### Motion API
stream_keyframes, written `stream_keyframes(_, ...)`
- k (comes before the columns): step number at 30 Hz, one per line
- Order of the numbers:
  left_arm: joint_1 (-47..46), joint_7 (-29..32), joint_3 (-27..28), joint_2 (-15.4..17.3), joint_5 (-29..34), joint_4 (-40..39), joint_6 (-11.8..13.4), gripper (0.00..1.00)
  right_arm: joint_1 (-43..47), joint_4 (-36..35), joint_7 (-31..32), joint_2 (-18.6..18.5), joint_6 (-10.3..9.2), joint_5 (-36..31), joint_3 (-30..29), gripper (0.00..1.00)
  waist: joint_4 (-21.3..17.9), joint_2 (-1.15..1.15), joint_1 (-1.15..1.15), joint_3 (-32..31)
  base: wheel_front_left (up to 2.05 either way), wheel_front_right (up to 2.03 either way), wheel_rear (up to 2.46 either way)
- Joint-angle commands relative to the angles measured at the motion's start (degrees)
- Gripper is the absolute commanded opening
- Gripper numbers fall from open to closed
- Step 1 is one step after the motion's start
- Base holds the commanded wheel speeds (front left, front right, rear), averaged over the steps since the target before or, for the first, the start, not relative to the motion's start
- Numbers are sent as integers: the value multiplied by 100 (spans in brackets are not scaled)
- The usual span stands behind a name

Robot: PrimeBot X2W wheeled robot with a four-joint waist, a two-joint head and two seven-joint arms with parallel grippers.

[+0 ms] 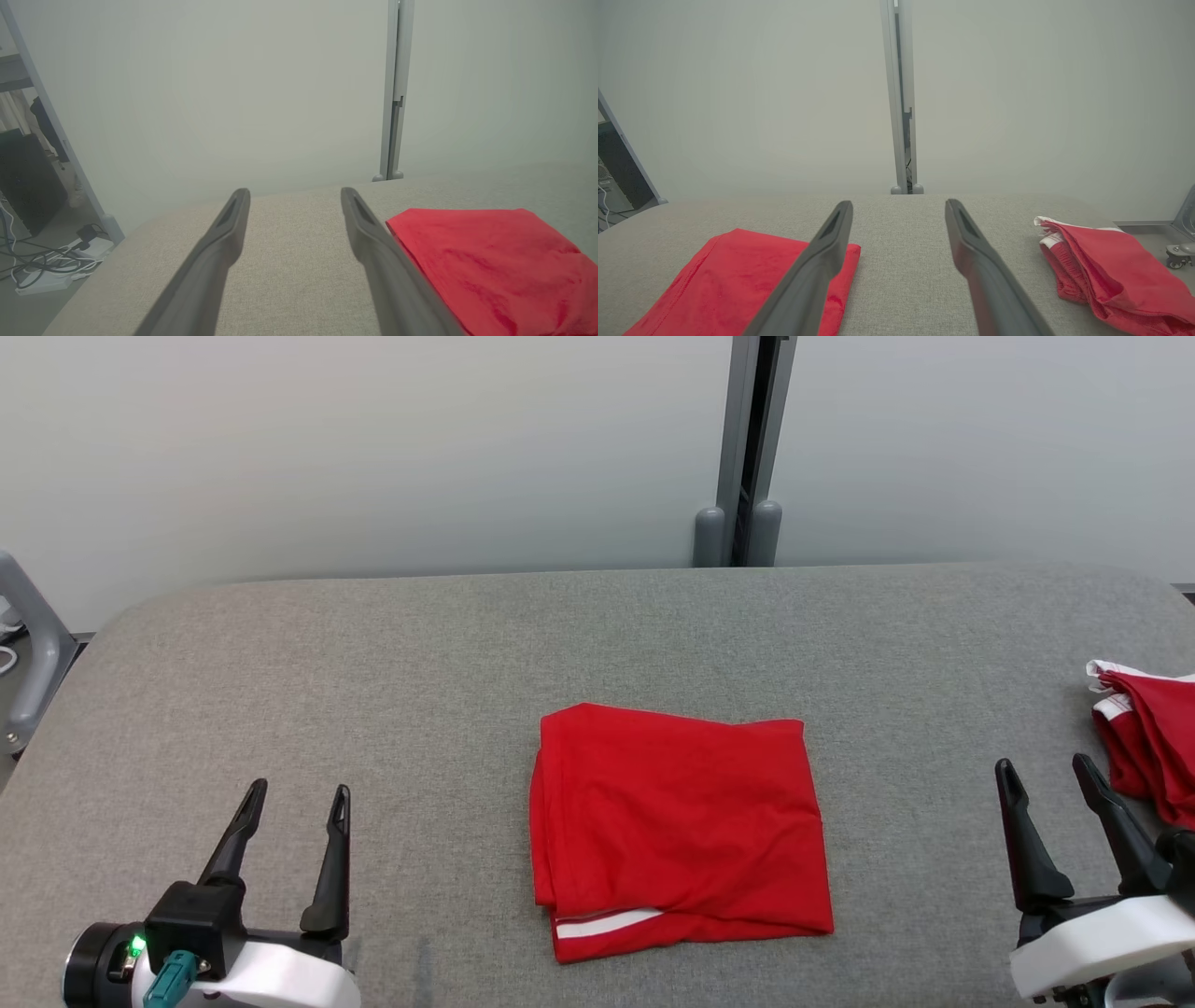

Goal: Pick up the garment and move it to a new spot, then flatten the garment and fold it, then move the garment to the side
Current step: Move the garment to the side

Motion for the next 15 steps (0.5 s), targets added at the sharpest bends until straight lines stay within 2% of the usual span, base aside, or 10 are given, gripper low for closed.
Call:
stream_keyframes(1,52,23,22,29,-36,-15,42,100,57,-21,23,0,-2,-36,-22,100,-4,0,0,-9,0,0,0)
stream_keyframes(15,42,122,-15,40,-117,50,80,100,-1,66,61,27,-2,-69,15,100,-30,0,0,-61,0,0,0)
